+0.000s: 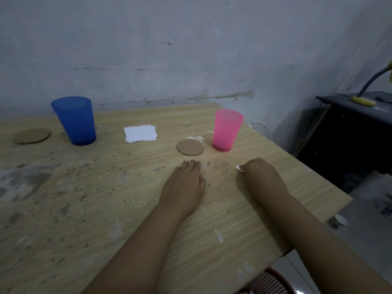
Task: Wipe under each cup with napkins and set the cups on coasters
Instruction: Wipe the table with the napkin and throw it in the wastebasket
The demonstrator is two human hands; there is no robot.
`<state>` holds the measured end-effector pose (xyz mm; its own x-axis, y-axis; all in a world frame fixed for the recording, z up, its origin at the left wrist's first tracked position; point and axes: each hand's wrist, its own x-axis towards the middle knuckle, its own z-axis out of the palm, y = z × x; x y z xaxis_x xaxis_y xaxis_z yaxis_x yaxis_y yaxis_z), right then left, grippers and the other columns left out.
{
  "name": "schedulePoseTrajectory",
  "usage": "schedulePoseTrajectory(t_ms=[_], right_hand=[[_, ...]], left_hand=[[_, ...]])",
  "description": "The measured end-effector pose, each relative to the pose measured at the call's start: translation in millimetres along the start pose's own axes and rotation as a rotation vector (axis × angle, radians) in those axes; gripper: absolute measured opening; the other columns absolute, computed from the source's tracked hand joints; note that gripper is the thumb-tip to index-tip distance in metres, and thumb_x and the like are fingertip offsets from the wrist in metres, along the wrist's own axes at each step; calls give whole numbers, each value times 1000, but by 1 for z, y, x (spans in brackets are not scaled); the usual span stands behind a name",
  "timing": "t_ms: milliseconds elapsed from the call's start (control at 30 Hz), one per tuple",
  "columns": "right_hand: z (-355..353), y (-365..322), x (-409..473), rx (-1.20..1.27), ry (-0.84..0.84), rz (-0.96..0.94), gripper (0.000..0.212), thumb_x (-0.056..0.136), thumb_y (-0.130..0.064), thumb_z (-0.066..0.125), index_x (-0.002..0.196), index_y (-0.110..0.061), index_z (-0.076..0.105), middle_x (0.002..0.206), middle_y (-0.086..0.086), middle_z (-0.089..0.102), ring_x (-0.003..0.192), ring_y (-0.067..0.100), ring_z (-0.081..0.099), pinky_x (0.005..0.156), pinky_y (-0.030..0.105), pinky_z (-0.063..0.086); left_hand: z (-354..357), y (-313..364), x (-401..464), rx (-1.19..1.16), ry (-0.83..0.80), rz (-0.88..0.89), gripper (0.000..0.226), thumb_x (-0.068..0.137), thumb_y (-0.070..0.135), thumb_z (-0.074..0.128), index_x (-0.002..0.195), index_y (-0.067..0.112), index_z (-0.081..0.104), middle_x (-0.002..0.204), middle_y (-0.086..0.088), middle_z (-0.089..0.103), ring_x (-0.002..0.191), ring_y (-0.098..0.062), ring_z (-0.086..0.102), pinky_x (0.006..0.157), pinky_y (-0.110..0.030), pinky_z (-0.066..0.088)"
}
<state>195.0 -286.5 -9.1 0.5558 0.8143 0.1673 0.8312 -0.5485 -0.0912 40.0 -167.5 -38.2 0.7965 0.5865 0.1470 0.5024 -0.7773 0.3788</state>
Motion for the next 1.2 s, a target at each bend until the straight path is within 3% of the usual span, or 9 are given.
schedulePoseTrajectory(t_ms=[200,367,533,633,800,900,1000,1100,1200], right_hand=[[16,-37,41,57,66,51,29,94,-17,43,107,-4,66,106,19,62,99,31,57,84,32,43],[9,-35,4,90,90,-229,33,91,-14,46,119,-16,64,101,14,67,102,29,55,83,32,44],[7,-4,19,29,36,-79,32,92,-14,47,119,-15,64,108,15,67,107,29,54,90,33,41],[15,-22,38,52,76,-49,31,95,-20,44,113,-10,68,105,18,66,100,30,57,86,33,42],[12,-45,24,90,29,-204,32,91,-20,46,116,-14,66,109,16,65,103,30,57,88,31,43],[3,-26,4,128,36,-329,31,82,-13,51,105,-11,72,100,14,72,97,31,62,85,35,50],[6,-6,14,67,44,-187,25,84,-8,59,106,-11,71,104,16,71,101,31,61,88,34,45],[10,-22,36,56,51,17,27,92,-20,51,103,-5,70,104,19,67,102,32,59,85,33,43],[18,-52,50,61,67,62,27,94,-12,44,107,-1,65,104,22,64,100,35,61,84,35,47]], left_hand=[[-1,-5,-2,-83,77,-23,50,96,20,35,146,15,32,153,-2,33,142,-15,25,115,-28,19],[-1,-4,-1,-88,84,-26,49,98,22,33,146,14,31,154,-2,31,143,-15,23,115,-28,17],[1,0,2,103,-33,-4,60,100,44,22,150,10,15,159,-6,14,147,-18,7,119,-34,5],[1,-2,-1,125,-85,-7,72,96,56,18,151,11,9,160,-5,6,148,-18,0,120,-35,1],[0,-3,-5,124,-124,-5,90,87,71,20,152,12,2,161,-4,-2,147,-16,-6,119,-35,-3],[-1,-2,-6,103,-154,1,104,78,81,27,152,12,-2,161,-4,-6,147,-16,-10,119,-36,-5],[-2,-4,-7,86,-167,5,118,68,88,31,151,11,-3,160,-4,-8,147,-16,-11,119,-37,-6],[-3,-4,-8,88,-164,11,121,67,90,31,151,11,-3,160,-4,-8,147,-16,-11,119,-37,-6],[-4,-3,-10,77,-163,15,120,68,88,33,151,11,-2,160,-5,-7,147,-16,-10,119,-36,-6]])
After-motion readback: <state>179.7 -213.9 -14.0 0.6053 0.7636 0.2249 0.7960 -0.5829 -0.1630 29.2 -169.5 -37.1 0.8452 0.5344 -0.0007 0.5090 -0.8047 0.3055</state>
